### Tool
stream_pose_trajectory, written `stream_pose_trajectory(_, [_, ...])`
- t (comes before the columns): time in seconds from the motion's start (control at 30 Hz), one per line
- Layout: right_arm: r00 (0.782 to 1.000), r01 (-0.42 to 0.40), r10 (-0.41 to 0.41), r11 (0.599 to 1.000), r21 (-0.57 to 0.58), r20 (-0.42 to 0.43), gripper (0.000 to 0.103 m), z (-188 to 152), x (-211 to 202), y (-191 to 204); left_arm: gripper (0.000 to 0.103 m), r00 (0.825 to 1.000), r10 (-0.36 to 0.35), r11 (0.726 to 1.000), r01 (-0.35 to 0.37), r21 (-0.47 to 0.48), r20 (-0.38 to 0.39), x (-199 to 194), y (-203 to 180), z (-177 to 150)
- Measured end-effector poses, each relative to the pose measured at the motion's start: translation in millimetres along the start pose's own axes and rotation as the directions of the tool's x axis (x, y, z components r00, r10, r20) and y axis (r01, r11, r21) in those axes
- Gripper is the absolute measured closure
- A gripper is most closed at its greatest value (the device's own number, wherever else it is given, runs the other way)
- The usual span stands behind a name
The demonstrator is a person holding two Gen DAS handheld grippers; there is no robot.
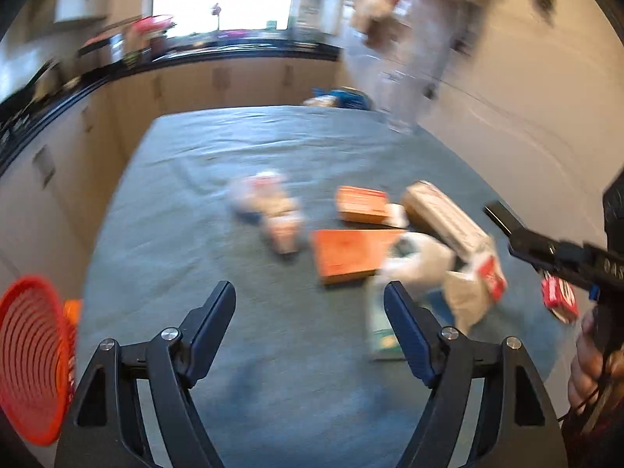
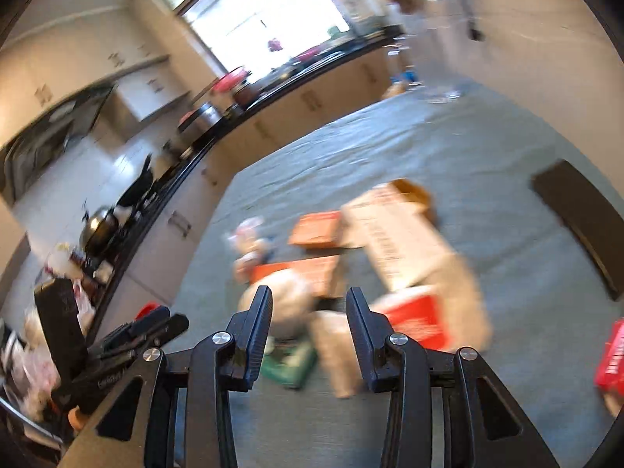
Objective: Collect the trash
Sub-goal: 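Grasp the white cloth bundle with the left tool while the right tool grasps the long white box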
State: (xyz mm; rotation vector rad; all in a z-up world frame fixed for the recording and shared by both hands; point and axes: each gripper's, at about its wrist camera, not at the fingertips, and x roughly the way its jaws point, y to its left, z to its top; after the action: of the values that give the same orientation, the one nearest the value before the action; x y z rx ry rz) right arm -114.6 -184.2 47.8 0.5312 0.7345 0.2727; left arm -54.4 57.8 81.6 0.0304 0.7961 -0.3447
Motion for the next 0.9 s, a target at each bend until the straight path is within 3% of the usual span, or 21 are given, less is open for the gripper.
stream_pose_trajectory(0.1, [1.0, 0.02, -0.021, 0.999, 0.039, 0.016, 0.058, 9, -7, -23, 0.018, 1.0, -0.012, 0.995, 0.014, 0.094, -0.022, 13, -33, 5])
stream_pose_trajectory(0.2, [0.999, 0.029, -0.031, 0.997, 0.067, 0.029, 0.056, 17, -13, -42, 0.017, 0.999, 0.017, 0.988, -0.011, 0.154, -0.043, 28, -56, 8])
stream_pose_trajectory(0.4, [0.999, 0.033, -0.034, 0.996, 0.077, 0.009, 0.052, 29, -3, -57, 0.017, 0.995, 0.011, 0.979, 0.01, 0.205, -0.1, 52, -74, 13])
stream_pose_trajectory(0.53, [0.999, 0.046, -0.045, 0.998, 0.046, -0.018, 0.05, 36, 11, -54, 0.018, 0.995, 0.029, 0.973, -0.007, 0.231, -0.094, 62, -80, 14])
stream_pose_trajectory(0.57, [0.999, 0.051, -0.05, 0.998, 0.028, -0.021, 0.048, 39, 15, -51, 0.02, 0.995, 0.04, 0.972, -0.019, 0.233, -0.087, 62, -81, 14])
stream_pose_trajectory(0.6, [0.998, 0.059, -0.059, 0.998, 0.006, -0.029, 0.046, 42, 19, -47, 0.032, 0.996, 0.048, 0.972, -0.028, 0.235, -0.081, 64, -81, 14])
stream_pose_trajectory(0.63, [0.997, 0.072, -0.073, 0.997, -0.019, -0.04, 0.041, 43, 23, -43, 0.052, 0.996, 0.042, 0.973, -0.023, 0.229, -0.08, 65, -80, 14])
stream_pose_trajectory(0.67, [0.995, 0.083, -0.085, 0.996, -0.045, -0.045, 0.04, 44, 27, -39, 0.06, 0.995, 0.031, 0.976, -0.01, 0.218, -0.091, 68, -79, 15])
stream_pose_trajectory(0.9, [0.978, 0.155, -0.182, 0.961, -0.23, -0.1, 0.033, 53, 62, -18, 0.066, 0.999, 0.005, 0.992, 0.002, 0.128, -0.053, 59, -56, 15])
